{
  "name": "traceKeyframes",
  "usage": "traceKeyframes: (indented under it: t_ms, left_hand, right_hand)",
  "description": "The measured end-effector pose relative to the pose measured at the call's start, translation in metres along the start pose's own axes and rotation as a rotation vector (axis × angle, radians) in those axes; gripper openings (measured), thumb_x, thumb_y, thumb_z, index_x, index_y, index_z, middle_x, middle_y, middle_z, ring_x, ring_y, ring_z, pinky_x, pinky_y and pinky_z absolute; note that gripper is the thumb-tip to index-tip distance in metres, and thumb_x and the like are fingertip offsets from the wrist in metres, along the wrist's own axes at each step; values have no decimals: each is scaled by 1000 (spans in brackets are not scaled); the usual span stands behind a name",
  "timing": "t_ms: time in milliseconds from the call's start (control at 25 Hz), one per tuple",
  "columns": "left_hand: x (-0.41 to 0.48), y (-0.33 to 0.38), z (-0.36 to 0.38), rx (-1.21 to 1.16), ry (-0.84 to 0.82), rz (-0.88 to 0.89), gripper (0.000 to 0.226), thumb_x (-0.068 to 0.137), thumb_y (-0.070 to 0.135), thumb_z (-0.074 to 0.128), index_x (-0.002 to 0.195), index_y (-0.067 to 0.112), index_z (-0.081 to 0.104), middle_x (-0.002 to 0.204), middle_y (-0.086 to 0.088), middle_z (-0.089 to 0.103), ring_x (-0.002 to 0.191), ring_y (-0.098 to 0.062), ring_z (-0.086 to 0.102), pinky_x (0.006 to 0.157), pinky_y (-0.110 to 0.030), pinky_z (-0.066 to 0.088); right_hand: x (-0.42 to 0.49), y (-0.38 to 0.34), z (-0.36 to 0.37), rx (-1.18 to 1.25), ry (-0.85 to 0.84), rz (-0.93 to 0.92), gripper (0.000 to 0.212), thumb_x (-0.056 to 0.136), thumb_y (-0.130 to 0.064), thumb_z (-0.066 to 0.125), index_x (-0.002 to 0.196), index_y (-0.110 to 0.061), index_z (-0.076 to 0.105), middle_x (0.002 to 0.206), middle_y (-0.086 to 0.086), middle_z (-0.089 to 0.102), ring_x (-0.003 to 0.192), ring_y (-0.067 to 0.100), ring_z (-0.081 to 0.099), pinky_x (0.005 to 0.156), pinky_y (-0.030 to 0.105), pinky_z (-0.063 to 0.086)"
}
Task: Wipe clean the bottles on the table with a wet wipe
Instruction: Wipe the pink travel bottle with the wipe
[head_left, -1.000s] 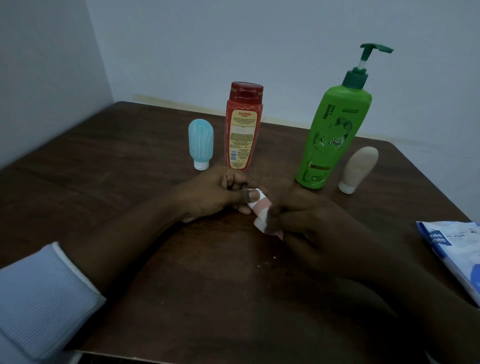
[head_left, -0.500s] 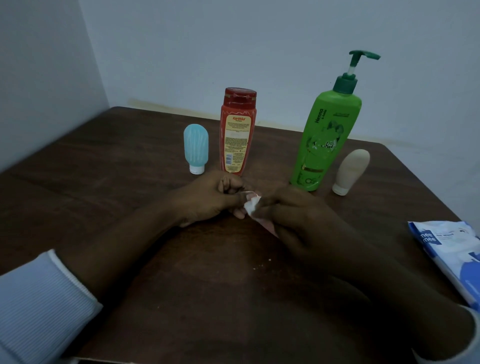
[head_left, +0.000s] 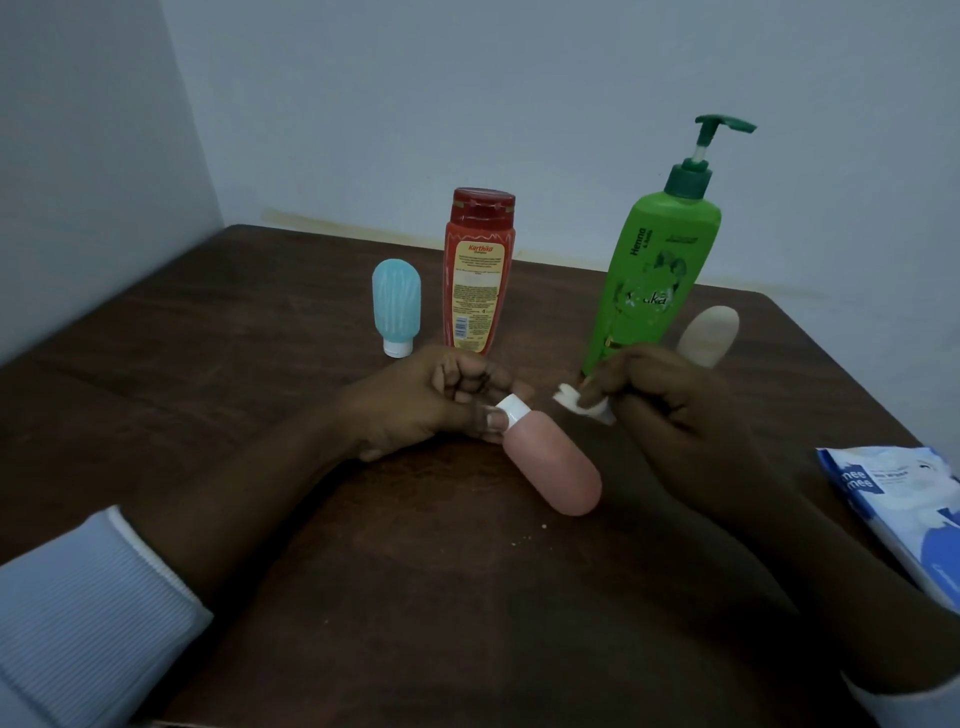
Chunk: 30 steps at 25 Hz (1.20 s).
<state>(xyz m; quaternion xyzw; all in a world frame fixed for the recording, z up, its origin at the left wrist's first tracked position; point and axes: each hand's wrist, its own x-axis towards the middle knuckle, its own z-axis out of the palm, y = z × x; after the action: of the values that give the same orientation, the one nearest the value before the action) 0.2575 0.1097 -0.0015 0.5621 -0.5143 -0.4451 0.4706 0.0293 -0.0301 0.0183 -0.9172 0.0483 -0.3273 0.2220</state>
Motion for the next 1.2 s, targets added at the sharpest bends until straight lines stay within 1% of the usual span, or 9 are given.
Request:
traceKeyframes:
  t_ms: [120,200,400,560,720,920,1000,1120,1200]
  left_hand:
    - [-1,1,3,-17,-19,6,40,88,-12,68,127,0,66,122,-9,76,115,-24,73,91,-29,61]
    - [-2,2,4,-32,-6,18,41,87,-12,69,126,0,66,122,-10,76,114,-25,73,90,-29,61]
    - [-3,2,5,-51,19,53,39,89,-11,67,126,1,67,122,-10,76,115,-26,72,91,-31,62]
    - [-3,4,-3,-74,97,37,36,91,-7,65,124,8,69,123,-8,76,117,-24,72,95,-38,61]
    - [-5,7,4,-13,56,46,38,91,-8,66,127,3,67,123,-8,76,116,-23,72,96,-34,61]
    - [-5,9,8,-83,81,37,37,91,-8,65,126,3,68,122,-11,76,117,-27,71,94,-35,61]
    - [-6,12,6,-152,145,19,36,92,-8,62,123,8,69,120,-8,77,114,-24,73,88,-31,63]
    - [-4,14,5,-267,255,11,35,95,-9,59,123,10,69,118,-5,78,110,-19,74,81,-27,63]
    - [-2,13,6,-364,297,17,35,96,-8,57,124,9,68,119,-5,78,111,-18,74,83,-28,63]
  right_hand:
    - [1,3,12,57,-40,64,36,90,13,53,103,-13,74,111,-4,69,109,9,65,91,30,53]
    - [1,4,15,69,-94,68,35,91,6,54,109,-16,74,117,-7,68,115,7,63,95,32,53]
    - [1,2,1,258,-190,134,25,90,-6,59,109,-15,73,116,-3,70,112,18,65,94,42,53]
    - [1,5,-6,286,-168,171,24,92,7,59,97,-11,74,104,-3,72,98,18,69,82,39,58]
    - [1,5,8,273,-44,159,23,93,4,60,100,-13,74,104,-10,72,102,11,68,87,27,53]
    - [2,6,5,310,-133,199,25,95,5,58,100,-14,74,107,-2,73,104,17,68,90,38,55]
    - [2,5,-3,370,-123,195,25,94,7,58,98,-11,74,105,0,73,103,17,69,89,33,54]
    - [1,3,-7,371,-112,214,20,92,-2,66,106,-15,73,111,-5,72,108,13,66,90,26,52]
    - [0,2,-5,353,-116,224,35,83,-11,78,115,-20,68,119,-9,67,115,13,63,96,28,52]
